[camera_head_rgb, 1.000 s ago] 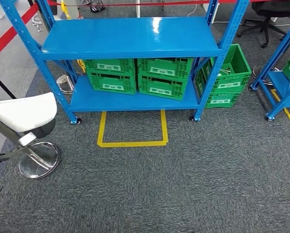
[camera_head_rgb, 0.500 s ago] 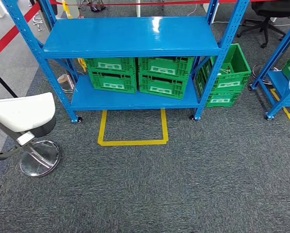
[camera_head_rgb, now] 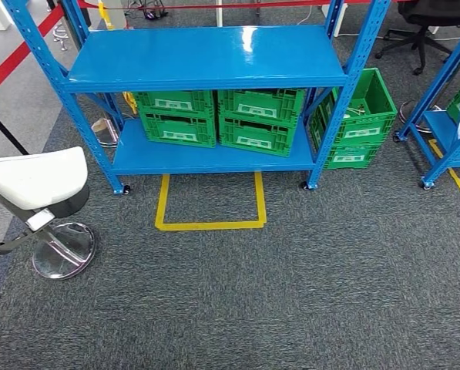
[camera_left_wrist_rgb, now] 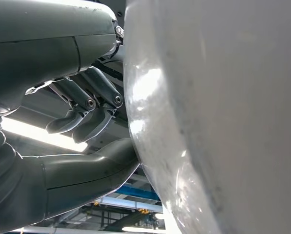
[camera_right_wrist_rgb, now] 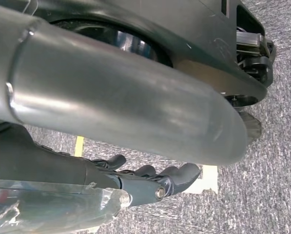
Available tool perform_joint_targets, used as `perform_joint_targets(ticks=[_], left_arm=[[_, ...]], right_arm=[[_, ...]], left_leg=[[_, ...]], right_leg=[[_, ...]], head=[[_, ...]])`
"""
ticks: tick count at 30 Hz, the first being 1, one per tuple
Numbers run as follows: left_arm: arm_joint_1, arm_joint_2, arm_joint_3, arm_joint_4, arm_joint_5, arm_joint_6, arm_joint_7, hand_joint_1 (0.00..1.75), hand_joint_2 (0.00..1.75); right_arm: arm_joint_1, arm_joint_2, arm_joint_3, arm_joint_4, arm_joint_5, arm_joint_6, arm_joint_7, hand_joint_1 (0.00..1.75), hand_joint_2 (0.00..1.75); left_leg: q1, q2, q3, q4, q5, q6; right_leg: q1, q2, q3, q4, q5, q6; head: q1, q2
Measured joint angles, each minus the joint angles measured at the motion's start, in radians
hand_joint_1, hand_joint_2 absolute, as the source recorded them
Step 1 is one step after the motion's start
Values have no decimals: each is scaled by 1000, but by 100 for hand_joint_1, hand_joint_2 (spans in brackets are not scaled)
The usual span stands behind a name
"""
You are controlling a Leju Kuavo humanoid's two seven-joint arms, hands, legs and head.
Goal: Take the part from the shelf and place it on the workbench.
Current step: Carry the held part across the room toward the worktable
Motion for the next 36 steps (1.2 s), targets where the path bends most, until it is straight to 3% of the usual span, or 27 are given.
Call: perform_joint_targets(ticks=[4,6,8,10,11,12,13,14,15,17,18,20,22,24,26,27,28,29,31,33,35,36], left_arm=[[1,12,5,-5,0,0,0,175,175],[1,20,13,-10,0,1,0,175,175],[1,24,21,-14,0,1,0,175,175],[2,24,24,-16,0,1,0,175,175],[3,24,23,-16,0,1,0,175,175],[3,24,23,-17,0,1,0,175,175],[2,24,22,-17,0,1,0,175,175],[2,24,22,-17,0,1,0,175,175],[1,26,22,-17,0,2,0,175,175],[-2,32,23,-18,0,3,0,175,175],[-4,35,23,-18,0,4,0,175,175],[-4,38,23,-19,0,7,0,175,175],[-3,40,23,-19,0,9,0,175,175],[-1,41,23,-19,0,11,0,175,175],[7,40,24,-19,0,12,0,175,175],[15,40,25,-19,0,13,0,175,175],[23,40,28,-19,0,15,0,175,175],[33,42,32,-19,0,16,0,175,175],[52,49,51,-22,0,18,0,175,175],[74,57,80,-29,0,19,0,175,175],[99,63,103,-35,0,20,0,175,175],[110,67,113,-37,0,20,0,175,175]], right_arm=[[0,2,0,0,6,-9,-3,0,0],[-1,3,0,0,13,-18,-5,0,0],[0,3,1,0,17,-25,-5,0,0],[-1,3,1,0,18,-29,-4,0,0],[-1,3,1,0,18,-30,-4,0,0],[-1,3,1,0,18,-31,-4,0,0],[0,3,1,0,18,-31,-4,0,0],[-1,3,1,0,18,-32,-4,0,0],[-2,3,1,0,18,-33,-4,0,0],[-3,5,1,0,19,-35,-4,0,0],[-4,6,1,0,19,-36,-5,0,0],[-6,7,1,0,20,-37,-6,0,0],[-6,7,1,0,22,-36,-7,0,0],[-5,7,1,0,23,-36,-9,0,0],[-2,7,1,0,25,-39,-10,0,0],[-1,7,1,0,27,-41,-10,0,0],[0,8,2,0,29,-43,-10,0,0],[0,8,2,0,31,-45,-10,0,0],[-1,10,5,0,34,-49,-10,0,0],[-2,11,8,0,37,-53,-11,0,0],[-3,12,10,0,38,-55,-12,0,0],[-4,12,10,0,38,-55,-12,0,0]], left_leg=[[-3,0,-7,2,4,14],[1,-2,-4,-12,16,24],[8,-8,-2,-23,28,28],[11,-19,-10,-23,33,25],[13,-26,-15,-23,36,22],[16,-35,-19,-22,39,17],[21,-44,-23,-21,42,11],[26,-54,-27,-18,45,5],[30,-63,-31,-15,47,-3],[32,-80,-40,-6,50,-20],[32,-88,-44,-5,54,-27],[33,-103,-49,-10,64,-36],[31,-78,-67,18,44,-40],[24,-30,-116,126,-22,-39],[20,-12,-170,260,-86,-35],[18,-11,-177,291,-96,-32],[16,-9,-165,284,-87,-28],[13,-1,-130,235,-64,-23],[2,45,-42,99,-22,-14],[-8,72,-2,24,-9,-5],[-9,49,-6,17,-5,4],[-7,36,-8,14,-2,8]], right_leg=[[-6,-3,1,-6,10,12],[-5,-5,-7,4,-2,20],[-7,-5,-37,80,-61,27],[-12,-4,-86,224,-143,35],[-15,-4,-102,278,-169,39],[-19,-4,-99,296,-176,43],[-23,-2,-74,268,-163,47],[-28,5,-30,204,-140,51],[-33,26,17,132,-124,58],[-40,61,78,38,-108,53],[-39,69,84,31,-110,46],[-37,48,81,39,-105,24],[-35,25,75,40,-99,6],[-30,0,67,40,-94,-8],[-23,-27,58,40,-91,-15],[-20,-42,55,40,-90,-16],[-18,-56,53,40,-89,-17],[-17,-69,53,40,-89,-17],[-12,-93,54,41,-90,-14],[-6,-115,57,40,-90,-6],[-4,-136,62,35,-90,4],[-5,-128,62,37,-94,10]], head=[[-1,0],[0,0],[2,0],[2,0],[2,0],[2,0],[2,0],[2,0],[3,0],[3,0],[2,0],[-2,0],[-5,0],[-8,0],[-9,0],[-9,0],[-9,0],[-9,0],[-9,0],[-9,0],[-8,0],[-8,0]])
